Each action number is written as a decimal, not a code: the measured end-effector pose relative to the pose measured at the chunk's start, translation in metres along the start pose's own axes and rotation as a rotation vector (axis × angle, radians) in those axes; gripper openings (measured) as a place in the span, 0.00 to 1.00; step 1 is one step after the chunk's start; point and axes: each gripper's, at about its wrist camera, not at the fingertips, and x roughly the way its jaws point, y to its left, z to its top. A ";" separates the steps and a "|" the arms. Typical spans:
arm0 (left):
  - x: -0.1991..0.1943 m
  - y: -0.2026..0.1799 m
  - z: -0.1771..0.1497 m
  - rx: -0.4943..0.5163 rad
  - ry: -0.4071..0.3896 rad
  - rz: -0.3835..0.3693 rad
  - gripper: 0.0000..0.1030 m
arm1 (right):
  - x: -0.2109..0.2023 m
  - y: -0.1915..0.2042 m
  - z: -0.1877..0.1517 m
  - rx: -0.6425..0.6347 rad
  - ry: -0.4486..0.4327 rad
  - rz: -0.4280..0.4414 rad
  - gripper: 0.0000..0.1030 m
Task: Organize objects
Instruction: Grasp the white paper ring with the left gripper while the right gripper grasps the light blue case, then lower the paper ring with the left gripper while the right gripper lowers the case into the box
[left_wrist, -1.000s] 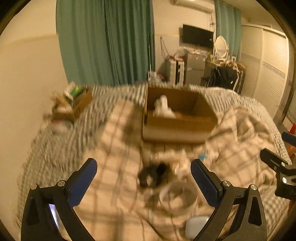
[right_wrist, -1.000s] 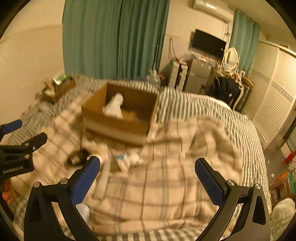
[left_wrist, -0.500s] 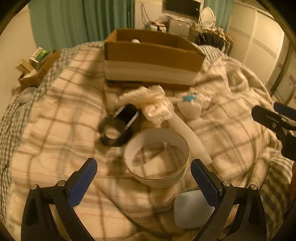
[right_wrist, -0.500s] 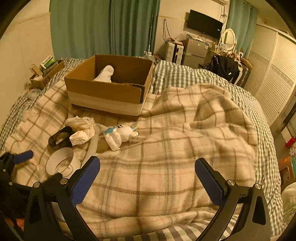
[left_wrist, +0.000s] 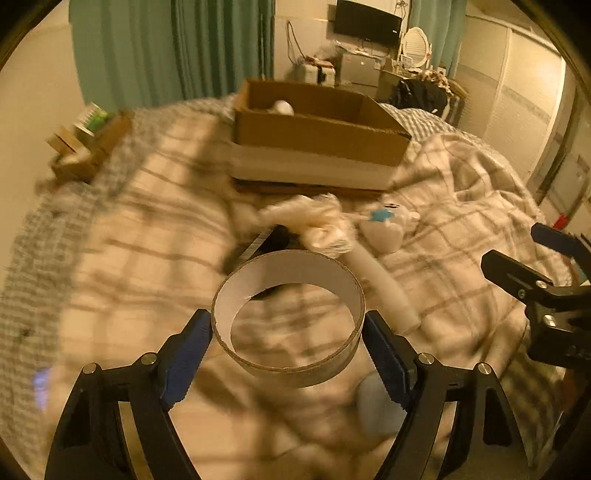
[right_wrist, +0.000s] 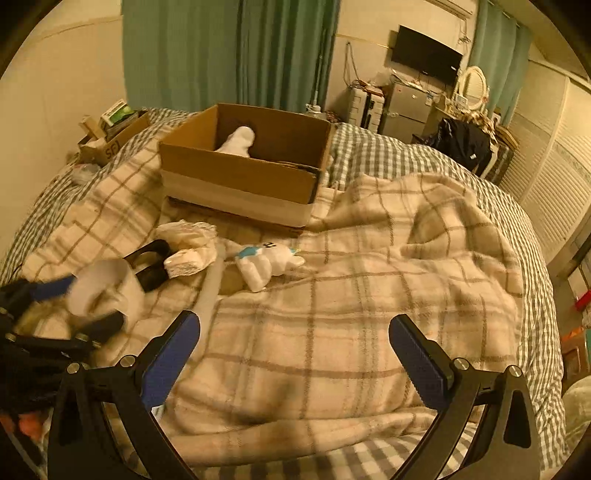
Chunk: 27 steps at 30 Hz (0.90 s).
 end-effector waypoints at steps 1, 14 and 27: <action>-0.007 0.005 -0.002 0.003 -0.006 0.025 0.82 | -0.002 0.006 -0.001 -0.021 0.001 0.009 1.00; -0.027 0.037 -0.032 -0.023 0.004 0.104 0.82 | 0.005 0.105 -0.049 -0.304 0.101 0.154 0.89; -0.027 0.037 -0.033 -0.025 0.001 0.104 0.82 | 0.013 0.112 -0.055 -0.352 0.156 0.184 0.56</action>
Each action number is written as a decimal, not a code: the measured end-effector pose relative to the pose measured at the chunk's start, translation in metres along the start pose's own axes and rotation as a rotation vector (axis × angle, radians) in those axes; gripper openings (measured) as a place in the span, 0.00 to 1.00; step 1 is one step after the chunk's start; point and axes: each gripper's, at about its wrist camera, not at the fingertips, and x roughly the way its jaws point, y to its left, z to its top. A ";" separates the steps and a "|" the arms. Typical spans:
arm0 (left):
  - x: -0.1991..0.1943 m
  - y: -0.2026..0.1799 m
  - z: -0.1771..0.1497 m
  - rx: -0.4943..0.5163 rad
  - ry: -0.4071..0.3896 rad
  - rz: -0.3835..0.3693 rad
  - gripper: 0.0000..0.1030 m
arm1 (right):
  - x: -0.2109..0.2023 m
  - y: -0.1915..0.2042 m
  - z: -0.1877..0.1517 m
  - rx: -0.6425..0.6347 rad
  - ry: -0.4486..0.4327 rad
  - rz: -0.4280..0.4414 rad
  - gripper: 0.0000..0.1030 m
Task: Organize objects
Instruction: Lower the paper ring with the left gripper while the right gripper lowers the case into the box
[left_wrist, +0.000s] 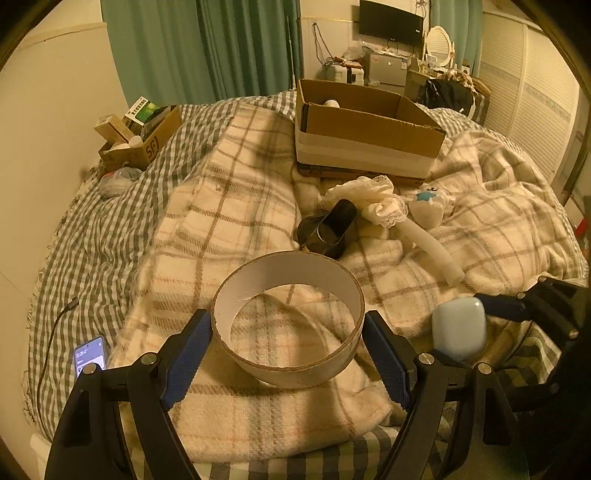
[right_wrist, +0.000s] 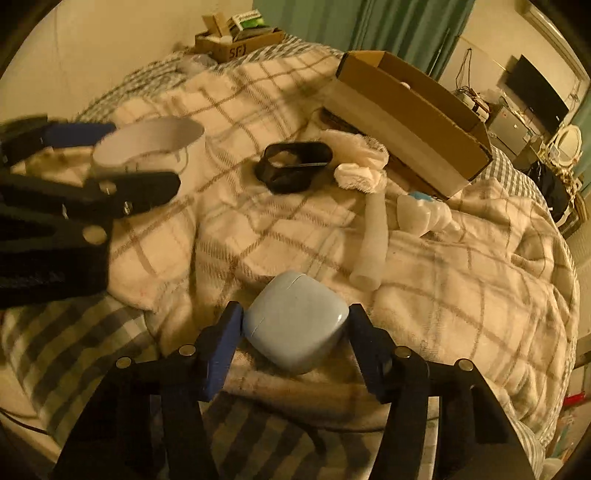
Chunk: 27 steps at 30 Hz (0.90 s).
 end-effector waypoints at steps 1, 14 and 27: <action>-0.001 -0.001 0.000 0.001 -0.002 -0.002 0.82 | -0.004 -0.003 0.001 0.006 -0.010 -0.002 0.56; -0.008 -0.013 0.039 0.022 -0.045 -0.131 0.82 | -0.049 -0.078 0.050 0.143 -0.162 -0.086 0.56; -0.004 -0.016 0.206 0.017 -0.215 -0.158 0.82 | -0.080 -0.172 0.174 0.244 -0.357 -0.107 0.56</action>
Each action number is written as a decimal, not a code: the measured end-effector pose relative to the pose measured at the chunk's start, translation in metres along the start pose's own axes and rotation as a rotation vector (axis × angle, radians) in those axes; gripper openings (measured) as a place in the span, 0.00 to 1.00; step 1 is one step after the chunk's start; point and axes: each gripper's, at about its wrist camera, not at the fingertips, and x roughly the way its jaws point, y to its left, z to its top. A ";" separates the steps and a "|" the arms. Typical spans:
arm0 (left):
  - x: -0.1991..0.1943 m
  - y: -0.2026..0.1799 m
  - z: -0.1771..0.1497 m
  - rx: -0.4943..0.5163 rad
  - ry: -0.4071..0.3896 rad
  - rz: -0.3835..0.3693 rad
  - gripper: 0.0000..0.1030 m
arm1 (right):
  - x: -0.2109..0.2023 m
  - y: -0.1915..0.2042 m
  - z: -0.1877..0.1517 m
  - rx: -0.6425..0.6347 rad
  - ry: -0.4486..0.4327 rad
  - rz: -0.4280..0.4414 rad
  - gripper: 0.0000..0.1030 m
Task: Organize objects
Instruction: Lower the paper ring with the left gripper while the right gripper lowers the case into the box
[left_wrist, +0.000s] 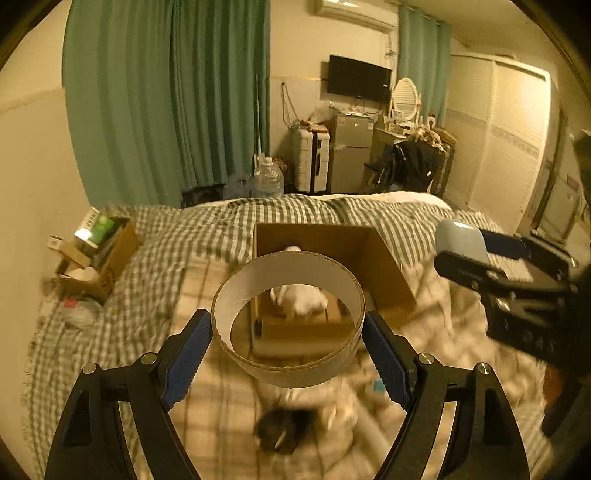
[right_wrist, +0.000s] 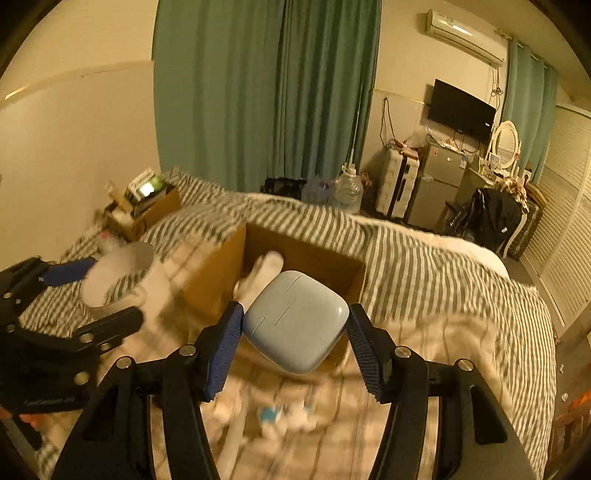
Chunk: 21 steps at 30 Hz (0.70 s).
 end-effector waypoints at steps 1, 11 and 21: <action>0.009 0.004 0.010 -0.017 0.004 -0.007 0.82 | 0.009 -0.004 0.010 0.004 0.001 0.008 0.56; 0.083 0.001 0.044 -0.012 0.025 0.000 0.82 | 0.096 -0.034 0.041 0.022 0.068 0.024 0.56; 0.131 -0.016 0.019 0.061 0.079 0.002 0.82 | 0.145 -0.061 0.009 0.095 0.118 0.055 0.56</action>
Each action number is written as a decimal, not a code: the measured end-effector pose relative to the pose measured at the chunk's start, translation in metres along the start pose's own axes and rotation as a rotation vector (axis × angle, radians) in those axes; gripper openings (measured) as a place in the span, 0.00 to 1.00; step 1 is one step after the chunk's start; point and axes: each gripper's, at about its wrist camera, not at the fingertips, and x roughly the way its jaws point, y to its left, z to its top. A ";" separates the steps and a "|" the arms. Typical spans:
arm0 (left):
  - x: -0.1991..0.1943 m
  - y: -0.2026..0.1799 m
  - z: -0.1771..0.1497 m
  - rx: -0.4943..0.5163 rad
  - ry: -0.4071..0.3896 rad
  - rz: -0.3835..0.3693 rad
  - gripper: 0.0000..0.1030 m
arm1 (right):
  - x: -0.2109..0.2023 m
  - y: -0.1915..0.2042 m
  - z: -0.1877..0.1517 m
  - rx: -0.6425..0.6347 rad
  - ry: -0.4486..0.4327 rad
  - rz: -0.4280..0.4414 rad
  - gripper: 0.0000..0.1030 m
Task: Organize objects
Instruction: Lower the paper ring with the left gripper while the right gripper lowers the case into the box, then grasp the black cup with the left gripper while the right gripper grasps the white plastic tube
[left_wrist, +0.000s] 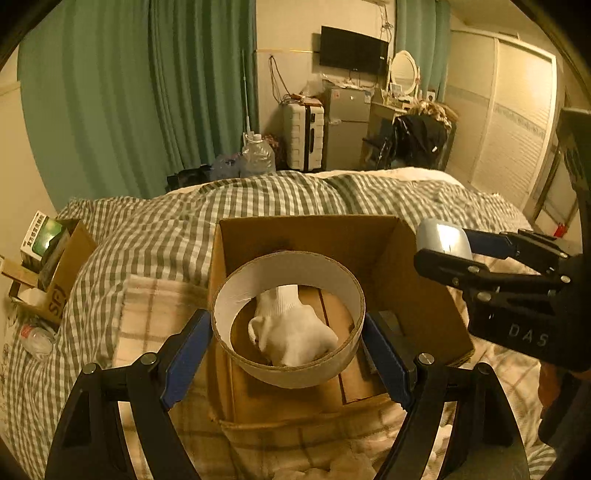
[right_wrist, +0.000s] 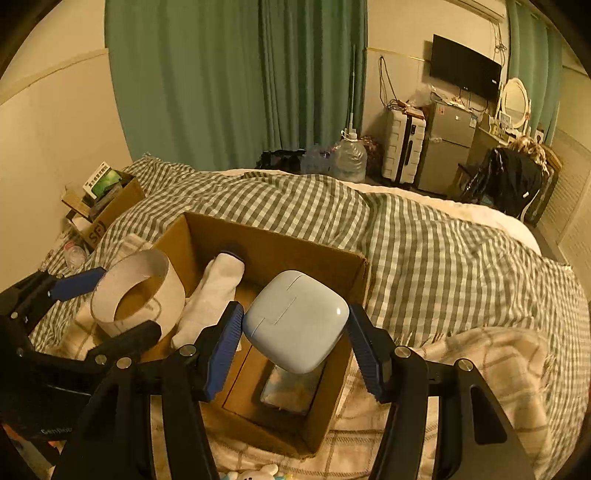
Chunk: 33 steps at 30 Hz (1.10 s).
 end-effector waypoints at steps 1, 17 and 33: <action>0.001 -0.001 0.001 0.007 -0.003 -0.001 0.82 | 0.001 -0.002 0.000 0.011 -0.001 0.013 0.56; -0.101 0.021 -0.012 -0.038 -0.079 0.065 1.00 | -0.130 0.009 0.022 -0.002 -0.128 -0.020 0.76; -0.116 0.030 -0.144 -0.150 0.013 0.072 1.00 | -0.144 0.081 -0.130 -0.018 0.030 -0.011 0.79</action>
